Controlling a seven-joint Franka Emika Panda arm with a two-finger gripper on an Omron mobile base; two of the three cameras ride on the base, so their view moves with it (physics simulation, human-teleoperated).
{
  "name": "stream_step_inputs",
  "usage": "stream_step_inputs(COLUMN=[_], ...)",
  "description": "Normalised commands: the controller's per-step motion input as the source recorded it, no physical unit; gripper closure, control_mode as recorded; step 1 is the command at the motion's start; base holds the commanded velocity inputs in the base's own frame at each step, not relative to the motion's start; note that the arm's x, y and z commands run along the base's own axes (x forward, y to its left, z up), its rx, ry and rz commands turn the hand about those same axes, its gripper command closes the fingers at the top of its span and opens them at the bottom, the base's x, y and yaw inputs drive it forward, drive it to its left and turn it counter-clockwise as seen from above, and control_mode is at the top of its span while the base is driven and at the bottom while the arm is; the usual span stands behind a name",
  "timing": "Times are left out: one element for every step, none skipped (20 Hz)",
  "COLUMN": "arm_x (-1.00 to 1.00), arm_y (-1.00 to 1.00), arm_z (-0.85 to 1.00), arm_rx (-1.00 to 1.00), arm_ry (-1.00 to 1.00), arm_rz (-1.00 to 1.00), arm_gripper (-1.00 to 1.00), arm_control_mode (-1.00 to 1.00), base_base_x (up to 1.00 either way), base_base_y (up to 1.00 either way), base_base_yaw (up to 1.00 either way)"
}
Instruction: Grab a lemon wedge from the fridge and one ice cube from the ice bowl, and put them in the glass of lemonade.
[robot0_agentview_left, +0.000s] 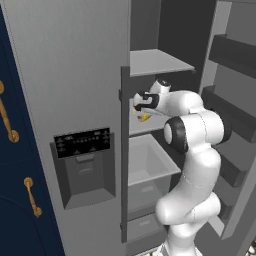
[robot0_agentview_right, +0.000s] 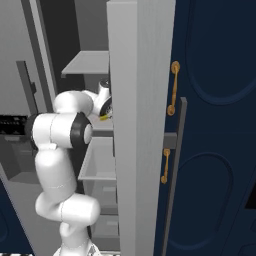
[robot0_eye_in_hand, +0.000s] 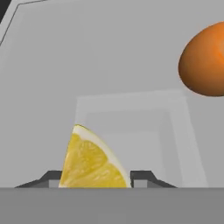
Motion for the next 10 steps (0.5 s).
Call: stream_step_inputs(arm_x=[-1.00,-1.00,-1.00,-1.00,-1.00,-1.00,-1.00,-1.00,-1.00,-1.00], arm_y=[-0.71,-0.53,-0.28,-0.01,0.00,0.00,0.00,0.00,0.00,0.00], arm_z=[-1.00,-1.00,-1.00,-0.85,-0.51,-0.19,-0.02,0.00,0.00,0.00], arm_rx=[-0.05,-0.07,-0.05,-0.05,0.00,0.00,0.00,0.00,0.00,0.00], arm_ry=[-0.27,-0.29,-0.27,-0.30,-0.21,-0.15,-0.12,-0.09,-0.01,0.00], arm_rz=[-0.10,-0.10,-0.11,-0.11,-0.11,-0.11,-0.12,-0.12,-0.12,-0.12], arm_gripper=[1.00,1.00,1.00,1.00,1.00,1.00,1.00,1.00,1.00,1.00], arm_control_mode=[-1.00,-1.00,-1.00,-1.00,-1.00,-1.00,-1.00,-1.00,-1.00,-1.00], base_base_x=[0.00,0.00,0.00,0.00,0.00,0.00,0.00,0.00,0.00,0.00], base_base_y=[0.00,0.00,0.00,0.00,0.00,0.00,0.00,0.00,0.00,0.00], base_base_yaw=[0.00,0.00,0.00,0.00,0.00,0.00,0.00,0.00,0.00,0.00])
